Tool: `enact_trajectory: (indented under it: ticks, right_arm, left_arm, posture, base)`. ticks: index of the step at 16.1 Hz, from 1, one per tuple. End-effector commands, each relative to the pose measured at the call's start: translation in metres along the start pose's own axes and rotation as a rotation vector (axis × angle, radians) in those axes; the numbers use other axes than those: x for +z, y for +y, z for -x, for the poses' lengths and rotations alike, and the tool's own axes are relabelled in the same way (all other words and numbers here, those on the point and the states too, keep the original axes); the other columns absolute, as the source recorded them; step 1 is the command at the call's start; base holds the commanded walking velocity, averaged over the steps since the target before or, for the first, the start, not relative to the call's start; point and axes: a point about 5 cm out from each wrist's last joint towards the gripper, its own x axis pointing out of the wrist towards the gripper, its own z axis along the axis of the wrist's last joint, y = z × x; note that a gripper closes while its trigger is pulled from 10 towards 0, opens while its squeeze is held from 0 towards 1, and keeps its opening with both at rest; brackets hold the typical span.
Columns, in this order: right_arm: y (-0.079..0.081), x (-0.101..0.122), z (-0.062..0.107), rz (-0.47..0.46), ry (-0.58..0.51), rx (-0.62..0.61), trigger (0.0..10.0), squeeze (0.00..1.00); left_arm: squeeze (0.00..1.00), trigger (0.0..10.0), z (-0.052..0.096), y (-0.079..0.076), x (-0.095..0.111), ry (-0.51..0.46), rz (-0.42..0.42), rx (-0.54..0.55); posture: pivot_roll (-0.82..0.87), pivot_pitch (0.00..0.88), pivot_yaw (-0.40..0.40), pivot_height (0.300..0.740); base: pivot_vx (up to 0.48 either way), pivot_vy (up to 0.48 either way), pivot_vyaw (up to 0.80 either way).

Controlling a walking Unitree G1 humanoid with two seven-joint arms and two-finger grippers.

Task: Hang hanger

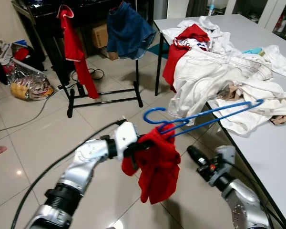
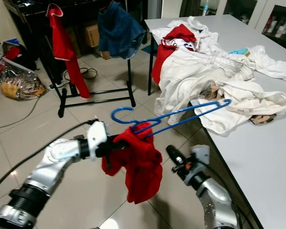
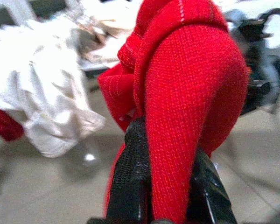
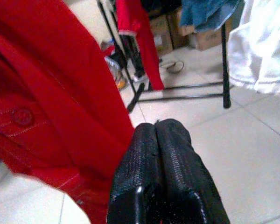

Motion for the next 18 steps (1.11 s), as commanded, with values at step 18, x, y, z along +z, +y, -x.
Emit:
enact_trajectory:
  ticks: [18]
  right_arm:
    - [-0.004,-0.046,0.038,0.395,0.286,-0.002,10.0,0.0]
  left_arm:
    - [0.0,10.0,0.054,-0.053,0.011,-0.085,0.353,-0.057]
  posture:
    - [-0.12,0.0,0.028,0.74]
  base:
    - [0.0,0.0,0.0]
